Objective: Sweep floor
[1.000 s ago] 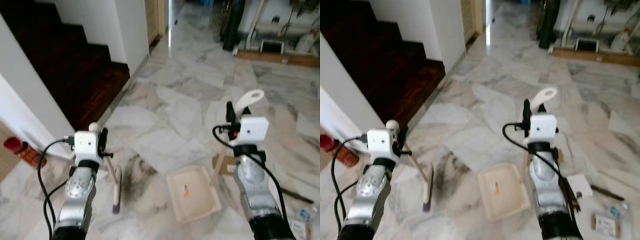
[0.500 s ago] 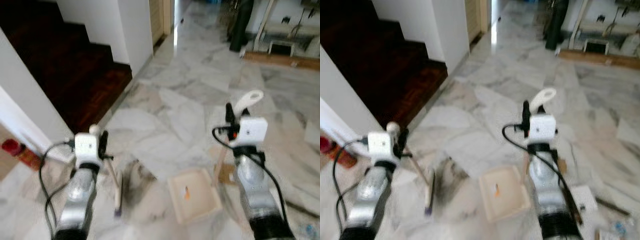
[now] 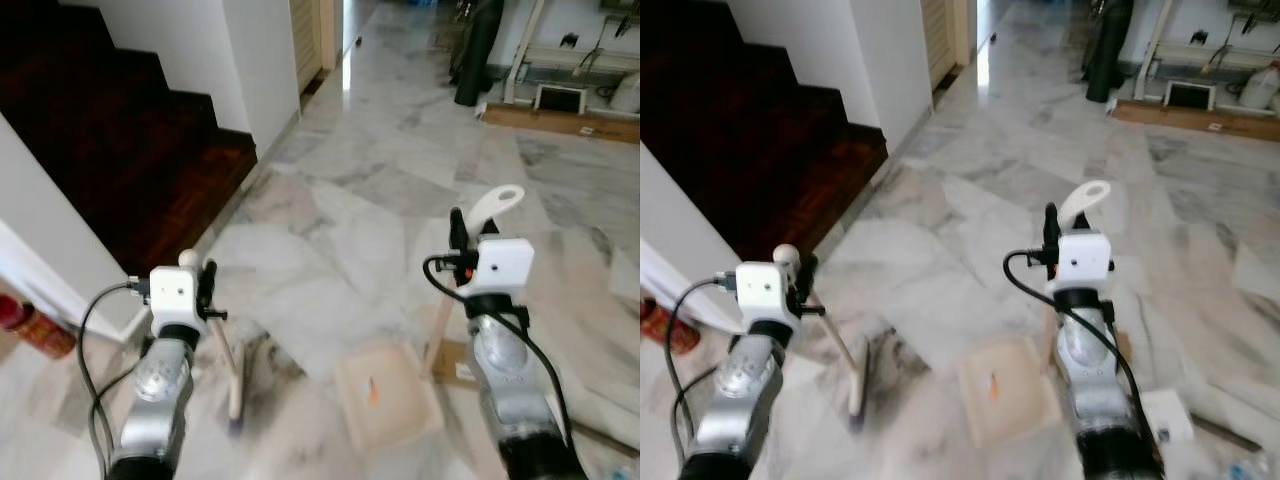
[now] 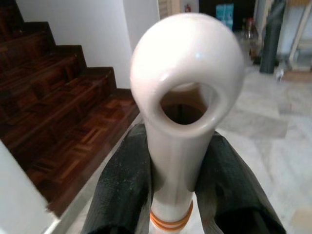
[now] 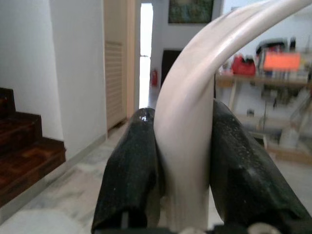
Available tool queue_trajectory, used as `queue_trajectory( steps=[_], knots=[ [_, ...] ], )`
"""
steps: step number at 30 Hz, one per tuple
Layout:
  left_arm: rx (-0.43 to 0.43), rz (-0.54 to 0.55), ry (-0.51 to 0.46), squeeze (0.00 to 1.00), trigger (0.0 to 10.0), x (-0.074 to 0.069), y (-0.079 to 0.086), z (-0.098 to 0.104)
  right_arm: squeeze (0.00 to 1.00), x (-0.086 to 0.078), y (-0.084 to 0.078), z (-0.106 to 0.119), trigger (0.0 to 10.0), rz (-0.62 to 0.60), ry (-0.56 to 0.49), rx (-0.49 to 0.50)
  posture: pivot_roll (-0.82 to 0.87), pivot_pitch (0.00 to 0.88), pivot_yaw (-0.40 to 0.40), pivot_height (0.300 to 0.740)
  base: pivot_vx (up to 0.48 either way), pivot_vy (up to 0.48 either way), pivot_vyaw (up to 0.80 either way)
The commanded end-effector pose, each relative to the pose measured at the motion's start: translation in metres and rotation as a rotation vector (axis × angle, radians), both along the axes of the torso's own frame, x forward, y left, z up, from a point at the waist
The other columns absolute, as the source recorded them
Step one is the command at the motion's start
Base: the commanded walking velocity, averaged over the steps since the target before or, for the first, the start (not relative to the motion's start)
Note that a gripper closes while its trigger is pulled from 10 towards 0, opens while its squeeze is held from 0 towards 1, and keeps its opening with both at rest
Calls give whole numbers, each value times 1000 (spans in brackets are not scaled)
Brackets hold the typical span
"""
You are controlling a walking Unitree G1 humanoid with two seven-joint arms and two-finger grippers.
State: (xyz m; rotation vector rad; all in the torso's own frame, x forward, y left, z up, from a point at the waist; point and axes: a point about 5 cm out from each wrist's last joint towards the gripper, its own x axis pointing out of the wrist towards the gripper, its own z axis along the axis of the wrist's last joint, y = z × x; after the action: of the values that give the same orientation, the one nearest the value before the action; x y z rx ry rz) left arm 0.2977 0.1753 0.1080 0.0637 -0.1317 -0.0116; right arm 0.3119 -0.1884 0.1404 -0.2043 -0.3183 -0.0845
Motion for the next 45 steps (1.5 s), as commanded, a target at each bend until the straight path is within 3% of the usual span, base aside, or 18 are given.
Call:
queue_trajectory(
  steps=[1,45],
  knots=[
    [20,16,-53,0,10000,1,7,12,0,3,10,15,10000,36,-64,-5,-11,55,57,740,375,0,0],
    [16,27,-45,0,10000,0,8,9,0,3,10,14,10000,37,-60,-1,-13,61,49,740,366,0,0]
  ],
)
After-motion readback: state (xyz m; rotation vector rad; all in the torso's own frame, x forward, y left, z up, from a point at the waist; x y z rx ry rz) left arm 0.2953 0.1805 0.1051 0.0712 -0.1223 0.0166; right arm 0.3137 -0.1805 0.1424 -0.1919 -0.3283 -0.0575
